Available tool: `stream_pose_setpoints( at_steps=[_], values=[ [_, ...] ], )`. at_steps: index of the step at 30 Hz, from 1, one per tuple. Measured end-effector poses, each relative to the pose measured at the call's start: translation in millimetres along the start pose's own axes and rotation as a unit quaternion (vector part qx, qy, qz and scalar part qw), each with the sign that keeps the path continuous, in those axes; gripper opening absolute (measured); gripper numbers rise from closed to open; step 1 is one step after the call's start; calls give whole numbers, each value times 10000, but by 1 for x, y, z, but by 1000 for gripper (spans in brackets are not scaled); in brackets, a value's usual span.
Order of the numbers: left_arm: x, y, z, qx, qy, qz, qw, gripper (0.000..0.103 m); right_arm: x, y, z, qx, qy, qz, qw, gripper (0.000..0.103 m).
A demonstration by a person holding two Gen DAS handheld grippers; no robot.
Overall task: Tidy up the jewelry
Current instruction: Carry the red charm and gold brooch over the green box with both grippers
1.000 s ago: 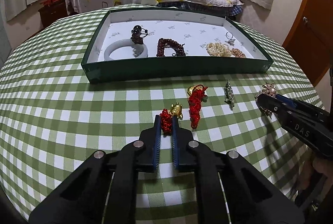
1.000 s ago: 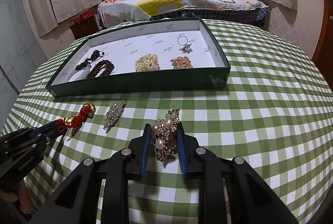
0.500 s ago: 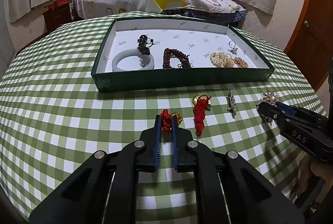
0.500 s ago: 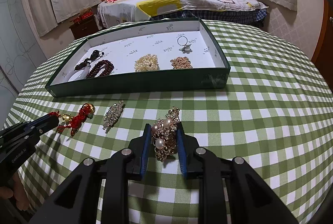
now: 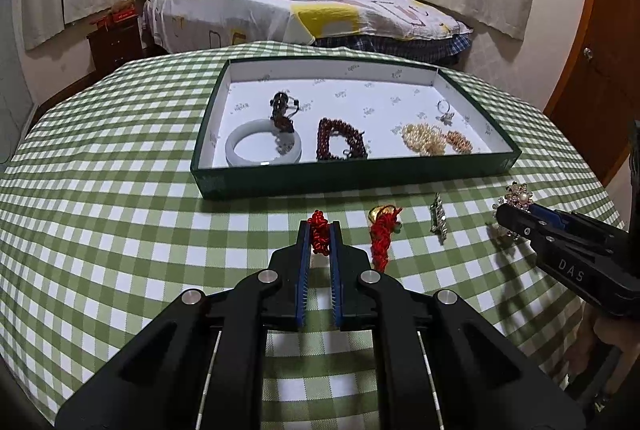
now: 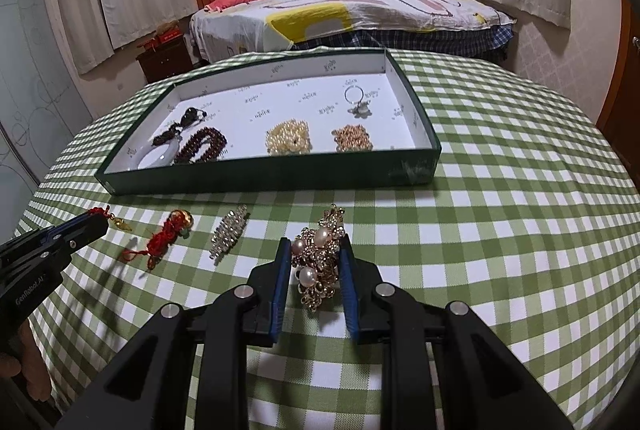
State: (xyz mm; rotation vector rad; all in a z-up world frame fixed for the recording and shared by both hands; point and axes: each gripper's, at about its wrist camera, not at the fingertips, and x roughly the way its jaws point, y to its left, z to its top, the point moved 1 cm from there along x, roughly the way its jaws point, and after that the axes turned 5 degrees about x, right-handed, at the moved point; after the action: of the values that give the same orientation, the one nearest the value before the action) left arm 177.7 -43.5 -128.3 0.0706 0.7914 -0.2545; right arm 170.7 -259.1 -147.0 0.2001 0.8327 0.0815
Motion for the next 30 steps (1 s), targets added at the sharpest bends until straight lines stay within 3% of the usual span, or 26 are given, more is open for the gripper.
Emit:
stream_pose_setpoints(
  at_steps=[8, 16, 22, 30],
  values=[
    [-18, 2, 22, -13, -350, -30, 9994, 9, -18, 7, 21, -58, -329, 84, 9994, 24],
    [-22, 1, 67, -22, -832, -48, 9965, 9, -18, 15, 62, -221, -723, 135, 9970, 24],
    [-10, -4, 102, 64, -1097, -7, 9939, 9, -9, 22, 96, -336, -1008, 202, 9941, 24],
    [22, -3, 127, 41, -1113, 128, 9937, 9, 16, 22, 120, -429, -1061, 240, 9931, 24]
  ],
)
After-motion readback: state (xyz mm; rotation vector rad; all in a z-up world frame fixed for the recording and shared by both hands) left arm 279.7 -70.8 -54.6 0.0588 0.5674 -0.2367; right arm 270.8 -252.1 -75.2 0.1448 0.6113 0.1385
